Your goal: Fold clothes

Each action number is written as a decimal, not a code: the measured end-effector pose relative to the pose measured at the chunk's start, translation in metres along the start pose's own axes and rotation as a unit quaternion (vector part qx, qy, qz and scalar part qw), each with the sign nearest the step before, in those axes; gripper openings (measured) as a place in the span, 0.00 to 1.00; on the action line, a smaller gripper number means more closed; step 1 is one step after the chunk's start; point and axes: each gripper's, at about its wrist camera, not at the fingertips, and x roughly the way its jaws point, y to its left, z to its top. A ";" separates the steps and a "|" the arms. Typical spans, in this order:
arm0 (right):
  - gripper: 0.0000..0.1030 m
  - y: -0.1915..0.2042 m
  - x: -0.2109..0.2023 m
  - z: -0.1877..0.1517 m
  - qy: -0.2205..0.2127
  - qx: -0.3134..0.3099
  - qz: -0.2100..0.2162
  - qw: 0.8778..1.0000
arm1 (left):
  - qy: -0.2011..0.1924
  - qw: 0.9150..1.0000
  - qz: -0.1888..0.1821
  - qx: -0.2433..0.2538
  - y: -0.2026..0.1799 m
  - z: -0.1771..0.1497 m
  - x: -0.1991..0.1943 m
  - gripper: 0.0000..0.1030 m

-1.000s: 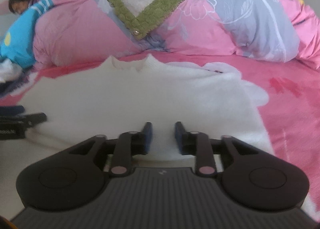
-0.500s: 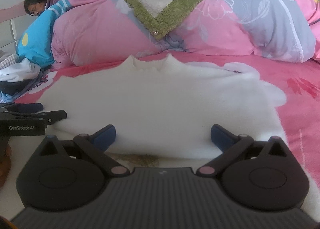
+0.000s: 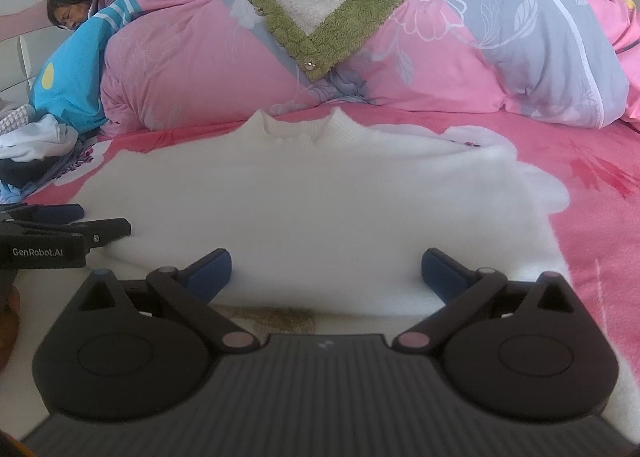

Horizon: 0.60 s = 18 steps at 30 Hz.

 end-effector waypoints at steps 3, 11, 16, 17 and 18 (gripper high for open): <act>0.99 0.000 0.000 0.000 0.000 0.001 0.000 1.000 | 0.000 1.000 -0.001 -0.002 0.000 0.000 0.000 0.89; 0.99 0.001 -0.001 0.000 0.001 0.002 0.000 1.000 | 0.000 1.000 -0.002 -0.003 0.000 0.000 0.000 0.90; 0.99 0.001 -0.001 -0.001 0.001 0.003 0.000 1.000 | 0.000 1.000 -0.001 -0.004 0.000 0.000 0.000 0.90; 0.99 0.001 -0.001 -0.001 0.001 0.003 0.000 1.000 | 0.000 1.000 -0.001 -0.004 0.000 0.000 0.000 0.90; 0.99 0.001 -0.001 -0.001 0.001 0.003 0.000 1.000 | 0.000 1.000 -0.001 -0.005 0.000 -0.001 0.000 0.90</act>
